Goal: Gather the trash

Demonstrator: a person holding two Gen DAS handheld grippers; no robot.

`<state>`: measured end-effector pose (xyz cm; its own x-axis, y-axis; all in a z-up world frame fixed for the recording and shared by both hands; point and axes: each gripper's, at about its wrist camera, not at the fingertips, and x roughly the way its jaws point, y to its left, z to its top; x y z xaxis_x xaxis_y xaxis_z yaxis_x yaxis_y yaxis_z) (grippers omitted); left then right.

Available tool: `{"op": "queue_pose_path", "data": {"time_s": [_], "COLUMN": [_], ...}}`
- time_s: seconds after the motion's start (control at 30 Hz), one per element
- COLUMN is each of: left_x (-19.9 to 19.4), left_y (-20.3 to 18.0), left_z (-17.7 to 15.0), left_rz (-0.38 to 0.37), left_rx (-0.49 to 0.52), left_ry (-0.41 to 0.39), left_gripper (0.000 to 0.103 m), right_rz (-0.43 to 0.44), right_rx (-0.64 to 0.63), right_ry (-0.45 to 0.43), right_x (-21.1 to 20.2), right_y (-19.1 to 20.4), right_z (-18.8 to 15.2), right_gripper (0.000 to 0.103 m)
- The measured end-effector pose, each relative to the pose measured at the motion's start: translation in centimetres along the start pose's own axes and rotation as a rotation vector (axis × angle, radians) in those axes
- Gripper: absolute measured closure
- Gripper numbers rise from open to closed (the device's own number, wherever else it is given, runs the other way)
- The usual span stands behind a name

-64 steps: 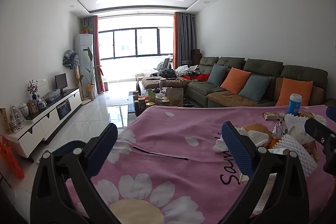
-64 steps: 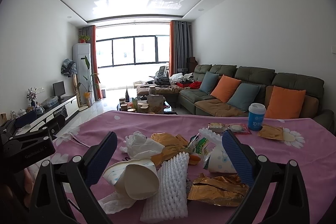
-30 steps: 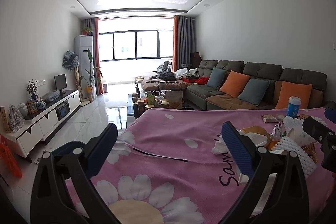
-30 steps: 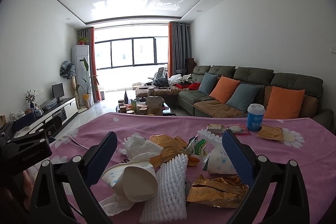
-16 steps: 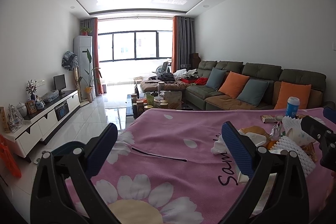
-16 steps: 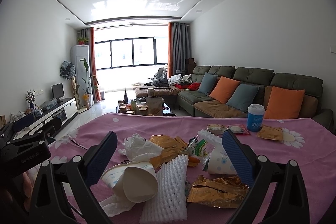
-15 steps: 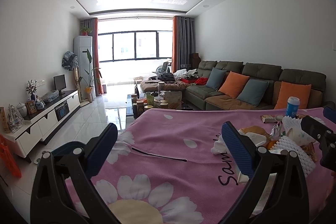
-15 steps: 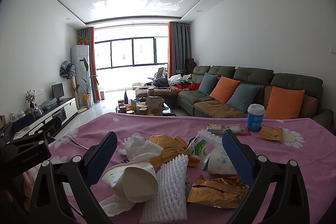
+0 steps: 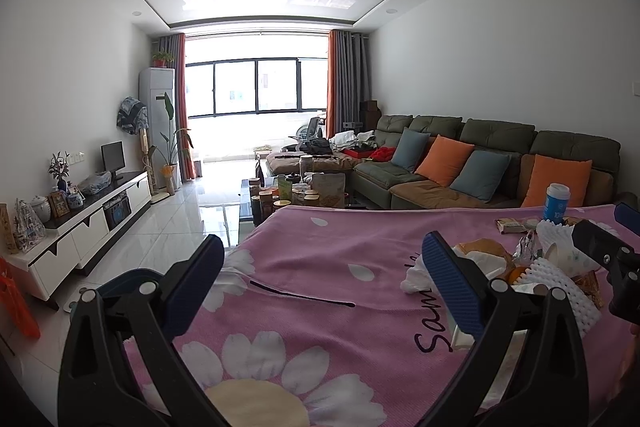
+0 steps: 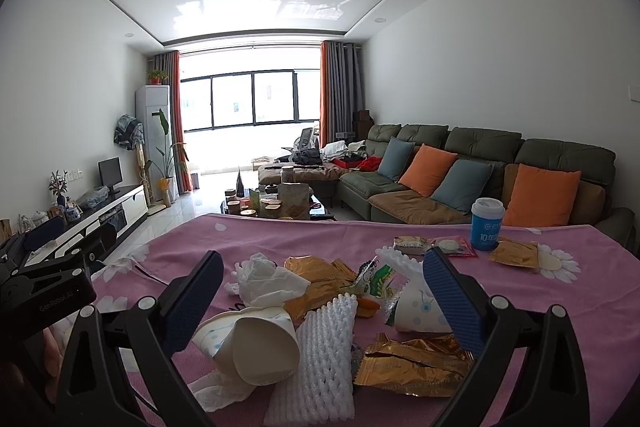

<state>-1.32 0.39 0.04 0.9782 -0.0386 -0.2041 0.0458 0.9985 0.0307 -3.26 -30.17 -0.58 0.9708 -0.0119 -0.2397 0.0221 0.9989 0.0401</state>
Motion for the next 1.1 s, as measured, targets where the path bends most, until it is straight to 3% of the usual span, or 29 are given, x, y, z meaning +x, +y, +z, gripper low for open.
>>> {"op": "queue_pose_path", "data": {"time_s": [0.5, 0.73, 0.97, 1.1], "left_x": [0.6, 1.2, 0.9, 1.2], "left_y": [-0.6, -2.8, -6.0, -7.5], "left_z": [-0.6, -1.7, -3.3, -4.0], "left_rz": [-0.029, -0.218, -0.445, -0.528], "left_rx": [0.025, 0.109, 0.190, 0.210], "left_ry": [0.018, 0.099, 0.159, 0.191], "left_gripper": [0.005, 0.005, 0.006, 0.020], "right_rz": [0.026, 0.091, 0.179, 0.211], "right_rx": [0.004, 0.021, 0.032, 0.072], "right_ry": [0.054, 0.151, 0.237, 0.293], "right_x": [0.1, 0.5, 0.9, 1.7], "right_y": [-1.1, -2.4, -2.9, -3.5], "right_z": [-0.2, -1.3, -2.1, -2.8], "right_gripper": [0.007, 0.008, 0.036, 0.047]}}
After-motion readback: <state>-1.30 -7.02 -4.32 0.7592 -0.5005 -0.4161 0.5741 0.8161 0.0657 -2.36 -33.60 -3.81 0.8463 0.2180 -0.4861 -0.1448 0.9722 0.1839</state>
